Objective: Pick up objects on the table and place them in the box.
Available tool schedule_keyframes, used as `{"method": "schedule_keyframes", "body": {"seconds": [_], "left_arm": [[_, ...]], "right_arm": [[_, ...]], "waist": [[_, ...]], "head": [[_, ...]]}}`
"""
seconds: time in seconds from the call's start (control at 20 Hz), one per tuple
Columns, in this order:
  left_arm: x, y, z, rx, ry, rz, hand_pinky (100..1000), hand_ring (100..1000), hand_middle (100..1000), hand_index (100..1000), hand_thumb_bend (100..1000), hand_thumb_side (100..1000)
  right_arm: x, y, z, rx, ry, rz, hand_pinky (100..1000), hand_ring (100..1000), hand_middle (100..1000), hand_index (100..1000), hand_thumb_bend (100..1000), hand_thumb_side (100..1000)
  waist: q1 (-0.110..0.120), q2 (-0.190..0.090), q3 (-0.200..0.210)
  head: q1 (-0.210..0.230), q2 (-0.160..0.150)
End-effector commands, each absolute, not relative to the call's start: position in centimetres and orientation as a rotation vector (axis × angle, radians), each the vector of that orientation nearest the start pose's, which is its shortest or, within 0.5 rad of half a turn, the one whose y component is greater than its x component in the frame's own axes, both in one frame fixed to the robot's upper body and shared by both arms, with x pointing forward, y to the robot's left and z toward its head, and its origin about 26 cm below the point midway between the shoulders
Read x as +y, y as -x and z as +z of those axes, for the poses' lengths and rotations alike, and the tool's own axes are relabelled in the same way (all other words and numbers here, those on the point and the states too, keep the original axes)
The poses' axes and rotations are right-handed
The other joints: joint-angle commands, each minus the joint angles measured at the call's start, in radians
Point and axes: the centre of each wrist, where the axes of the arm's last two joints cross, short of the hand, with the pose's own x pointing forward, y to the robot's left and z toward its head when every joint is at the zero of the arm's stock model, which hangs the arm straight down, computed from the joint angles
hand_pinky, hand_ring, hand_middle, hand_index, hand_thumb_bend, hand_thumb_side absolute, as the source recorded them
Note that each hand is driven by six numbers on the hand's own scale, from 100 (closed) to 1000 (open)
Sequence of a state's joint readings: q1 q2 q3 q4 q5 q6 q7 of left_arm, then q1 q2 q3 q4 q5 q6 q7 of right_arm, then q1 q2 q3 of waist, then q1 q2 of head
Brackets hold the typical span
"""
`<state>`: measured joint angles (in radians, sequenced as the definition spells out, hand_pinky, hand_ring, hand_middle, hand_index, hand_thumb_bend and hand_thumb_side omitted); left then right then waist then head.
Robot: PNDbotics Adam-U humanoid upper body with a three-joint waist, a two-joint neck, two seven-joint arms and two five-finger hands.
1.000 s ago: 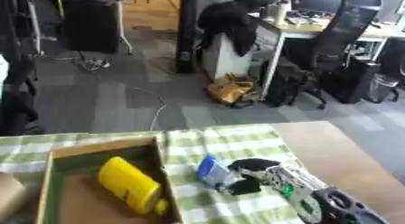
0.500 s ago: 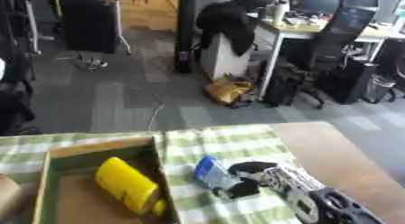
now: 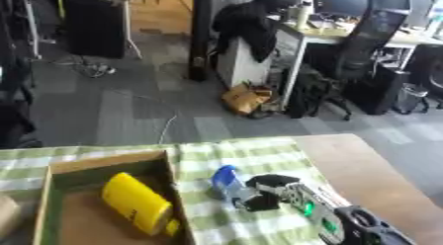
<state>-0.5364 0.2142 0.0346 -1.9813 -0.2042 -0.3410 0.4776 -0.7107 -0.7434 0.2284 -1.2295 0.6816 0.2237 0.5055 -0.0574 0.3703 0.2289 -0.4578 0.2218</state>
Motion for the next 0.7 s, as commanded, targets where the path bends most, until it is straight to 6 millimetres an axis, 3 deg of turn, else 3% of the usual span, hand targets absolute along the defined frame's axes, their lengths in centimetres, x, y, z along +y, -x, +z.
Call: {"method": "schedule_keyframes", "body": {"seconds": [0.05, 0.35, 0.55, 0.7], "left_arm": [[22.45, -31.32, 26.78, 3.292, 0.377, -0.253, 926, 966, 936, 966, 100, 1000], [22.4, -31.33, 26.85, 3.289, 0.372, -0.257, 925, 966, 935, 965, 100, 1000], [22.35, -31.33, 26.92, 3.287, 0.367, -0.257, 926, 966, 935, 965, 100, 1000], [22.36, -31.33, 26.93, 3.287, 0.368, -0.258, 926, 966, 935, 965, 100, 1000]], "right_arm": [[-36.06, -41.87, 22.36, -1.098, 0.945, 1.165, 1000, 1000, 1000, 1000, 222, 1000], [-35.87, -41.89, 22.29, -1.089, 0.93, 1.126, 1000, 1000, 1000, 1000, 205, 1000], [-35.74, -41.92, 22.25, -1.087, 0.944, 1.104, 1000, 1000, 1000, 1000, 143, 1000], [-35.57, -41.92, 22.31, -1.086, 0.953, 1.099, 1000, 1000, 891, 1000, 123, 1000]], "waist": [[-0.001, -0.024, 0.003], [-0.007, -0.024, 0.005], [-0.008, -0.022, 0.007], [-0.008, -0.021, 0.006]], "head": [[-0.007, -0.013], [-0.014, -0.017], [-0.016, -0.016], [-0.017, -0.014]]}}
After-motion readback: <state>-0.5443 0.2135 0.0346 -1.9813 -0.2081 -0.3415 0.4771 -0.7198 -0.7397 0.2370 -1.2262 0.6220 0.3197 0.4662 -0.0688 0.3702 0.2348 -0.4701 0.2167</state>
